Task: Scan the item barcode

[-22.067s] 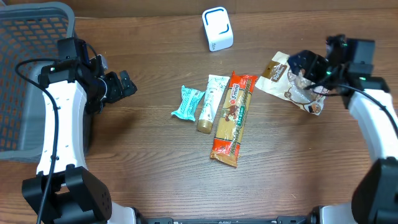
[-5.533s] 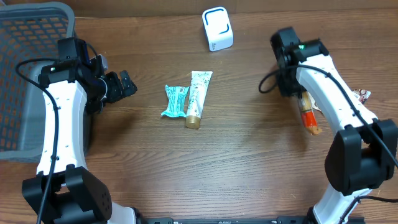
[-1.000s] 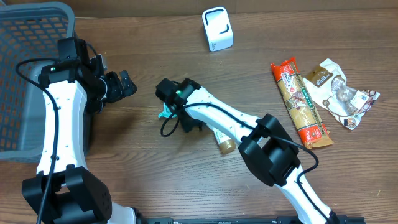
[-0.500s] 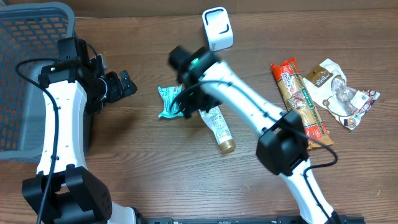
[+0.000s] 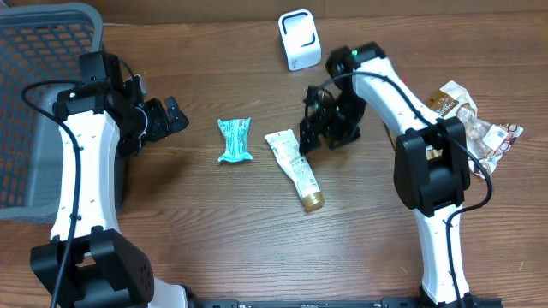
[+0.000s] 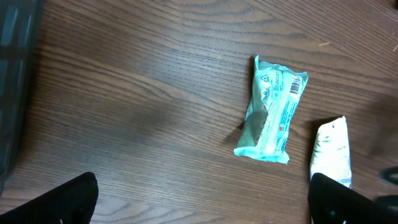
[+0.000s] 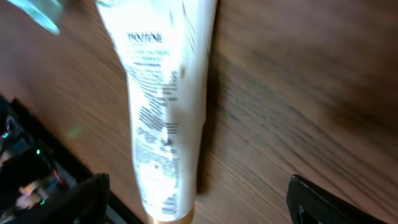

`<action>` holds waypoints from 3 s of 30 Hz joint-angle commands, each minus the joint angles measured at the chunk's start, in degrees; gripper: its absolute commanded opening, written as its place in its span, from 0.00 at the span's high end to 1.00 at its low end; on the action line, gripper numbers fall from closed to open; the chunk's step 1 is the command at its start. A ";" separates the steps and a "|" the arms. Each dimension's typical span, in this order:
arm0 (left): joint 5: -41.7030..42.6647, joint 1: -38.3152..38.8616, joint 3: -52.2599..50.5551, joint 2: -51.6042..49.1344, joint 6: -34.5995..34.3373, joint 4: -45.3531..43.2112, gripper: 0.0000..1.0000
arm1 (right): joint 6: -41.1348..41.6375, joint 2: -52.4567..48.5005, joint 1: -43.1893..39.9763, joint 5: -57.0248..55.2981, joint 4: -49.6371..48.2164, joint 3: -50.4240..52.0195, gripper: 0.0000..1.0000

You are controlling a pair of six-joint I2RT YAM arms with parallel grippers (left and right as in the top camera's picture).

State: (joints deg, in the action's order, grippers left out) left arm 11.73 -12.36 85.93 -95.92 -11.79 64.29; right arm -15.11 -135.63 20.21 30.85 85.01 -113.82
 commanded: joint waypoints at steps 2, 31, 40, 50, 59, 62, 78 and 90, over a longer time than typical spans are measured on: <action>-0.13 0.39 0.85 -0.31 1.09 -0.04 0.00 | -3.85 1.57 0.81 7.10 -3.74 7.80 0.10; -0.15 0.39 0.87 -0.31 1.07 -0.04 0.00 | 3.15 1.60 5.14 1.84 -11.85 10.43 0.89; -0.13 0.39 0.85 -0.31 1.07 -0.04 0.00 | -1.64 1.60 8.81 -11.34 -1.92 -0.66 0.66; -0.15 0.39 0.85 -0.31 1.07 -0.04 0.00 | 1.84 1.57 10.32 -4.24 3.54 -12.31 0.24; -0.15 0.39 0.85 -0.31 1.07 -0.04 0.00 | 4.72 1.57 15.54 -0.76 1.99 0.13 0.29; -0.15 0.39 0.85 -0.31 1.09 -0.02 0.00 | 7.91 1.57 16.46 -2.89 1.25 5.07 0.37; -0.15 0.39 0.85 -0.31 1.09 -0.04 0.00 | 25.79 2.21 6.03 -38.10 -9.49 9.11 0.42; -0.15 0.39 0.85 -0.31 1.07 -0.04 0.00 | 24.39 13.81 5.11 -44.94 -19.50 9.11 0.46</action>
State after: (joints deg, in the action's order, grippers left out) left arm 11.70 -12.36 85.93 -95.92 -11.79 64.29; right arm 6.98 -126.58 26.74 -8.01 67.77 -104.51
